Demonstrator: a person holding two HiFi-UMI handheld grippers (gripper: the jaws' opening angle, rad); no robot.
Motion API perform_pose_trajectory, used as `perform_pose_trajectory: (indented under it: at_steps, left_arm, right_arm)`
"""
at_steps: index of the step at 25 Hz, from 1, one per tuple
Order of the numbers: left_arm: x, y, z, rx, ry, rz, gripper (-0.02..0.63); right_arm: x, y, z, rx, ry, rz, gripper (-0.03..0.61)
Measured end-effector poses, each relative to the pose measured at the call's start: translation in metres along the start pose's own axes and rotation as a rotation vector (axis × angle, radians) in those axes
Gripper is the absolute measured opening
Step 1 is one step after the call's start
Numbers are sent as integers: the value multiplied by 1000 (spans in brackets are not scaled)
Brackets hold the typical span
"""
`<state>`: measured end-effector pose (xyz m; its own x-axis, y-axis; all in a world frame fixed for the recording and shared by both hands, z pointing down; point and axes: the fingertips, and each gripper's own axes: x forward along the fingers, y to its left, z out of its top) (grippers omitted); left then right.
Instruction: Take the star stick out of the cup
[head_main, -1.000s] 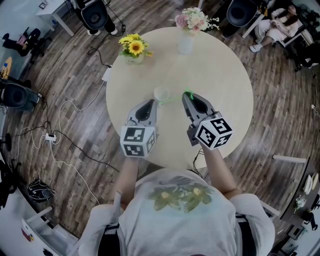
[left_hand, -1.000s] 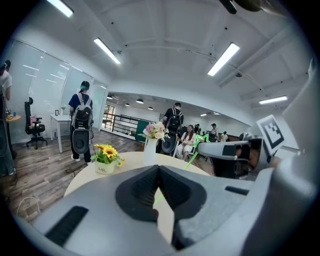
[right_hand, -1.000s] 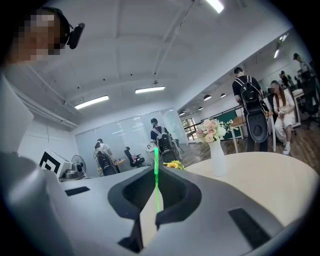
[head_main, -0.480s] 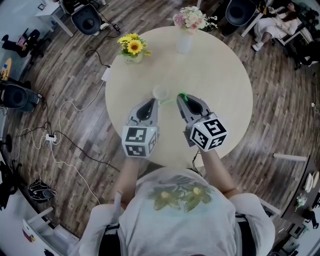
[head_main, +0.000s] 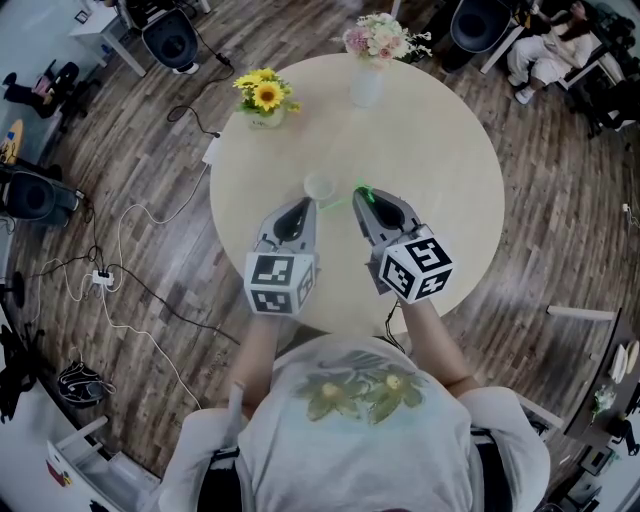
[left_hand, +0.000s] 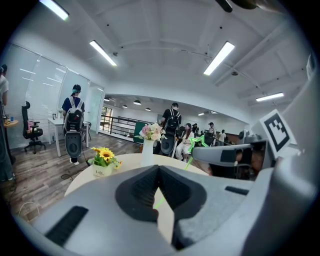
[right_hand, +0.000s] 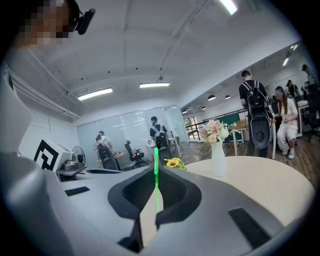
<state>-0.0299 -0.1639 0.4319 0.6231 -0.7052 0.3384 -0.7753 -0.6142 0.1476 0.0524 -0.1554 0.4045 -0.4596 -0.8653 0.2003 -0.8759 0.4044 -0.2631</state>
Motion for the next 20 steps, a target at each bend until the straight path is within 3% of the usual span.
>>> perform_pose_trajectory:
  at_steps: [20]
  left_arm:
    - [5,-2,2,0,1,-14,2]
  right_arm:
    - [-2,-4,4,-1,0,-17,29]
